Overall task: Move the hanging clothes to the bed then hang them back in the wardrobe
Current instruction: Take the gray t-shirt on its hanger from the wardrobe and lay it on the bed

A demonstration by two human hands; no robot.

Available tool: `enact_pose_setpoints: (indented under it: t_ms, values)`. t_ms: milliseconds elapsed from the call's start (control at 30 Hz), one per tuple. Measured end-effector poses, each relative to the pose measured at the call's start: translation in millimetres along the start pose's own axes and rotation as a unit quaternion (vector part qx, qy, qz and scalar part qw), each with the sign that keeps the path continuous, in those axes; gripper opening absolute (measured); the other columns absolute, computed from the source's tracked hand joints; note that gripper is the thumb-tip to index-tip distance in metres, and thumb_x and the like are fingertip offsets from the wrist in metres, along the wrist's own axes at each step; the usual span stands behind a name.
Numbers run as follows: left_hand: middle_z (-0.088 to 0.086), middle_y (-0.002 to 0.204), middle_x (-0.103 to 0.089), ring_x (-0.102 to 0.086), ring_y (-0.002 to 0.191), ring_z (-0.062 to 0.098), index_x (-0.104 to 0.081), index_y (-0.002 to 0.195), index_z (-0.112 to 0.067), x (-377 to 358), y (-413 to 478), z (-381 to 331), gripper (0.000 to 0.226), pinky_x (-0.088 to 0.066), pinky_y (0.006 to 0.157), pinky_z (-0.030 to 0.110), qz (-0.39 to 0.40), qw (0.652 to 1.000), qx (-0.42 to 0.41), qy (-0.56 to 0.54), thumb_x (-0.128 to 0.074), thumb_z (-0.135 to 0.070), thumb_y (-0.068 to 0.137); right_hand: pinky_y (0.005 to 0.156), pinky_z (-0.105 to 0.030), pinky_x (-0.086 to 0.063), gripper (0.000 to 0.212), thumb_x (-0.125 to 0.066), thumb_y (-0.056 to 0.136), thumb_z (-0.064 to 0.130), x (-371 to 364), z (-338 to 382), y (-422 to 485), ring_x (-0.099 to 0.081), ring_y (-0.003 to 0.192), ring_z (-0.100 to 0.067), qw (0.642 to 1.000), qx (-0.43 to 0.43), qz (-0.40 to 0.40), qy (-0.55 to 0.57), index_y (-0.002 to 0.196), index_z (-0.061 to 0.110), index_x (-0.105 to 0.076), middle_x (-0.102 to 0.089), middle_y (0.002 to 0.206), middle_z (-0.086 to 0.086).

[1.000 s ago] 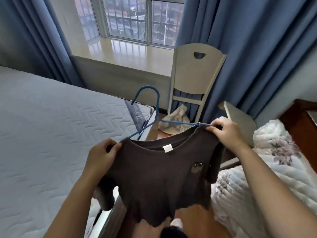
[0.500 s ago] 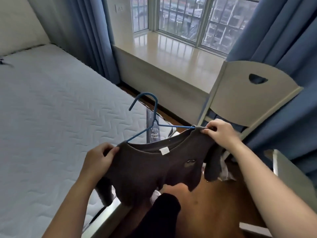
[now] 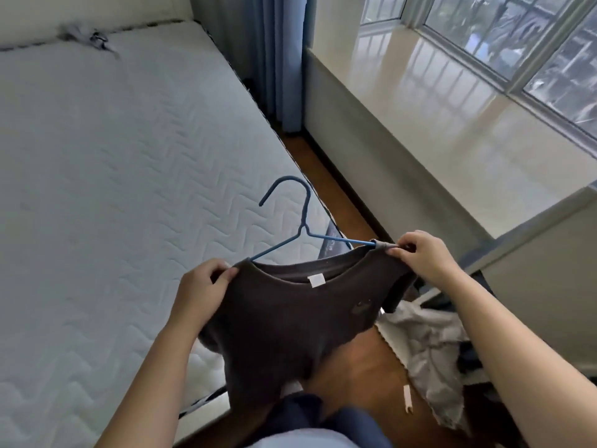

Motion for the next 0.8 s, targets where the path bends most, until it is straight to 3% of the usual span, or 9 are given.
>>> enact_pose_setpoints:
  t_ms: [100,200,367,600,800]
  values:
    - [-0.017,0.066,-0.056,-0.051,0.067,0.004,-0.053,0.063,-0.027,0,17,10,0.023,-0.036,0.060,0.013,-0.027,0.999,0.043,-0.003,-0.060,-0.022,0.085,0.077,-0.031,-0.039,0.016,-0.063,0.084,0.027,-13,15,51,-0.052,0.091,-0.023,0.998,0.027,0.044,-0.020,0.087,0.011,-0.065,-0.057,0.092,-0.006]
    - [-0.013,0.067,-0.057,-0.053,0.071,0.014,-0.054,0.065,-0.026,-1,29,24,0.021,-0.036,0.062,0.025,-0.058,0.994,0.093,-0.005,-0.060,-0.025,0.085,0.080,-0.033,-0.041,0.020,-0.063,0.084,0.027,-29,30,95,-0.053,0.092,-0.023,0.993,0.065,0.082,-0.049,0.092,0.010,-0.067,-0.059,0.096,-0.007]
    - [-0.004,0.068,-0.058,-0.054,0.072,0.020,-0.054,0.067,-0.022,-8,46,41,0.021,-0.037,0.063,0.030,-0.086,0.982,0.164,0.021,-0.059,-0.031,0.085,0.073,-0.030,-0.039,0.017,-0.062,0.084,0.028,-61,42,161,-0.057,0.090,-0.027,0.980,0.120,0.143,-0.069,0.083,0.011,-0.065,-0.061,0.090,-0.009]
    - [0.011,0.100,-0.063,-0.057,0.091,0.027,-0.057,0.091,-0.009,-54,79,94,0.014,-0.043,0.079,0.035,0.007,0.958,0.263,0.111,-0.049,-0.021,0.091,0.075,-0.036,-0.044,0.017,-0.062,0.084,0.029,-101,38,226,-0.056,0.085,-0.026,0.975,0.123,0.178,-0.057,0.080,0.012,-0.061,-0.055,0.082,-0.002]
    - [0.013,0.102,-0.064,-0.057,0.094,0.031,-0.057,0.092,-0.010,-74,136,141,0.018,-0.044,0.078,0.035,0.016,0.941,0.311,0.129,-0.048,-0.025,0.092,0.069,-0.033,-0.039,0.014,-0.062,0.084,0.020,-158,10,284,-0.053,0.081,-0.028,0.968,0.070,0.237,-0.047,0.075,0.017,-0.052,-0.057,0.081,-0.007]
Point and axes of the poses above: each hand's wrist, its own y-axis towards the middle knuckle, its own x-axis out of the back of the hand, z = x × y, the point moved 10 cm from there along y, towards the middle knuckle
